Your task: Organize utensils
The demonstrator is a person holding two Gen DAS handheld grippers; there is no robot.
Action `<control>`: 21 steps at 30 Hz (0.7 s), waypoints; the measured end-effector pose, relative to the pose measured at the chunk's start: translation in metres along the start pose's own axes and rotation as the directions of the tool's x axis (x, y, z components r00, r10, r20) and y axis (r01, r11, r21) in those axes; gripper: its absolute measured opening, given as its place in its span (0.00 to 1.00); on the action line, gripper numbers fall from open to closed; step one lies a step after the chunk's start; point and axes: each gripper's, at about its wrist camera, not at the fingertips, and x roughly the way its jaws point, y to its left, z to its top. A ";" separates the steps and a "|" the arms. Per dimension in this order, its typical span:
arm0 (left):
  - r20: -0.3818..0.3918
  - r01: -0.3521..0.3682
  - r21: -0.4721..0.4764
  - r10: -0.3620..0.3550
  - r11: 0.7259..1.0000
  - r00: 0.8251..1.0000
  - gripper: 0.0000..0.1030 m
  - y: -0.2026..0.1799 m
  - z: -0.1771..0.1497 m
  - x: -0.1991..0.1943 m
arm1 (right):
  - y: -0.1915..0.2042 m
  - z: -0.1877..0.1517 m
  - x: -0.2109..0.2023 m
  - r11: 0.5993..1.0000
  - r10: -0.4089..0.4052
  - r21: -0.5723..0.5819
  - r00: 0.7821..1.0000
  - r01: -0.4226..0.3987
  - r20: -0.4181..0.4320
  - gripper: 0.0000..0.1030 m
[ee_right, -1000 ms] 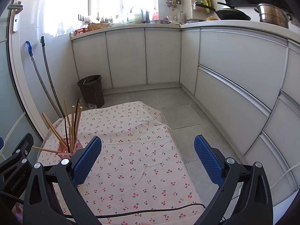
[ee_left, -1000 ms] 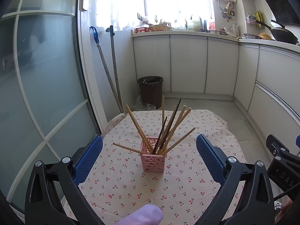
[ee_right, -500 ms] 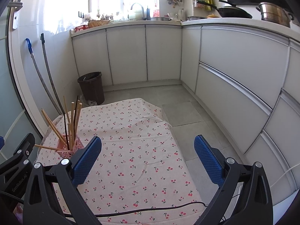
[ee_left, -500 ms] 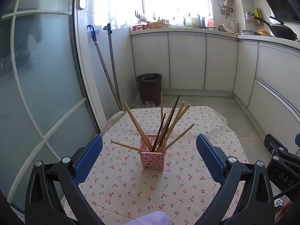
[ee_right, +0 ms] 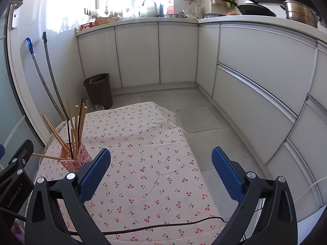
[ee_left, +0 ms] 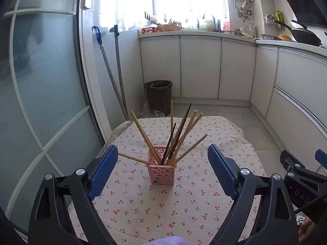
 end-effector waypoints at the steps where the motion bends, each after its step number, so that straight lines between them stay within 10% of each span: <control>1: 0.000 0.003 0.002 -0.003 1.000 1.000 0.83 -0.001 0.000 0.000 | 0.000 0.000 0.000 1.000 0.000 0.000 1.000 0.000 -0.001 0.93; 21: -0.039 -0.015 0.018 0.016 1.000 0.999 0.93 -0.002 -0.001 0.006 | -0.001 -0.002 0.003 1.000 -0.001 0.003 1.000 0.001 -0.012 0.93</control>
